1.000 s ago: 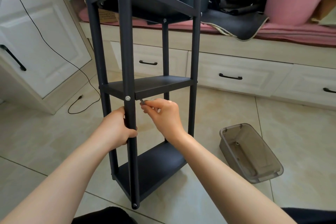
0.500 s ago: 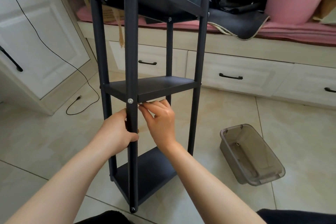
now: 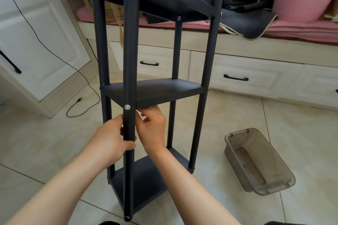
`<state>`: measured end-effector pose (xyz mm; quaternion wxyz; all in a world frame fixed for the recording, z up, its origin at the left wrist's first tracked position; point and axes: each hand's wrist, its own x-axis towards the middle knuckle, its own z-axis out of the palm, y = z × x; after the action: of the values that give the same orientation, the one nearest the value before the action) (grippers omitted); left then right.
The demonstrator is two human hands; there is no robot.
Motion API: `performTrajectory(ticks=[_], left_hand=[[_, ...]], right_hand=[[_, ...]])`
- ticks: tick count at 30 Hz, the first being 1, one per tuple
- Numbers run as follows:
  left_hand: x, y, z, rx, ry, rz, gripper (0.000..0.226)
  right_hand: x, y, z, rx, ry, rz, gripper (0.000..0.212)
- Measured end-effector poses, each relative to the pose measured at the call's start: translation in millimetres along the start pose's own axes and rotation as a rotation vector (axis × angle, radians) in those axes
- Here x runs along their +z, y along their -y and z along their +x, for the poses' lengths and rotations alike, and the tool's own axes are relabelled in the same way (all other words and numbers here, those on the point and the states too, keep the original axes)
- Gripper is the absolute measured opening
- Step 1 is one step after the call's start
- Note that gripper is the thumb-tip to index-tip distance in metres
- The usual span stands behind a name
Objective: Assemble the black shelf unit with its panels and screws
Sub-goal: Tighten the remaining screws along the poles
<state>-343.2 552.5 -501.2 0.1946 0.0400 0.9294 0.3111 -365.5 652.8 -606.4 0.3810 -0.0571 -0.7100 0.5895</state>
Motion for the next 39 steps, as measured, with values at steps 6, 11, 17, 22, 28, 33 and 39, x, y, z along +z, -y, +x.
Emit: performTrajectory(ticks=[6, 11, 17, 22, 28, 33, 39], left_hand=[[0.5, 0.9, 4.8, -0.012, 0.004, -0.009, 0.054], [-2.2, 1.5, 6.7, -0.005, -0.003, 0.009, 0.053], [-9.9, 4.9, 8.2, -0.019, -0.002, 0.01, 0.049], [-12.3, 5.8, 7.4, -0.019, -0.001, 0.023, 0.055], [-11.0, 5.9, 8.1, -0.01, -0.002, 0.029, 0.056], [-10.7, 8.3, 7.1, -0.004, 0.0, 0.026, 0.058], [-11.7, 9.1, 7.7, -0.01, -0.001, 0.01, 0.059]], right_hand=[[7.0, -2.1, 5.9, 0.057, 0.019, 0.006, 0.007], [-3.8, -7.8, 1.8, -0.005, 0.077, -0.052, 0.01], [-23.8, -5.8, -4.5, 0.229, 0.235, 0.022, 0.014], [-32.8, 8.4, -3.4, 0.29, 0.289, 0.017, 0.019], [-35.4, 20.0, -0.5, 0.303, 0.316, -0.023, 0.017], [-36.4, 24.5, 8.3, 0.324, 0.413, -0.12, 0.019], [-37.1, 28.7, 18.0, 0.203, 0.372, -0.181, 0.016]])
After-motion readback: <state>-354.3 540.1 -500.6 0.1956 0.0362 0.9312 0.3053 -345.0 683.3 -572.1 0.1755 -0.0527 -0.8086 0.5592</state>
